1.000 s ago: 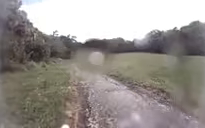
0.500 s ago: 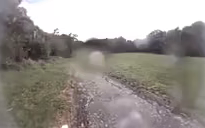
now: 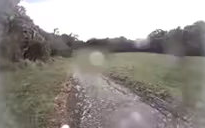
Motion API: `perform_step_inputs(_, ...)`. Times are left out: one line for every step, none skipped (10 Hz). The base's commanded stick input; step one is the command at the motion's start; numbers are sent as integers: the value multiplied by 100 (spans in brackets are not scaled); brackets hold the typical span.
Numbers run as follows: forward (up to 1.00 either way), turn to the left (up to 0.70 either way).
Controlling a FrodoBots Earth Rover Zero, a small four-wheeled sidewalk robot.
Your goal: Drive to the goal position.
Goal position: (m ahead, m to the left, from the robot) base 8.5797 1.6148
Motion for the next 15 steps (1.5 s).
perform_step_inputs(70, 0)
perform_step_inputs(70, 0)
perform_step_inputs(70, 0)
perform_step_inputs(70, 0)
perform_step_inputs(70, 0)
perform_step_inputs(70, 0)
perform_step_inputs(70, 0)
perform_step_inputs(70, 35)
perform_step_inputs(70, 35)
perform_step_inputs(70, 35)
perform_step_inputs(70, 35)
perform_step_inputs(70, 35)
perform_step_inputs(70, 35)
perform_step_inputs(70, 35)
perform_step_inputs(70, 35)
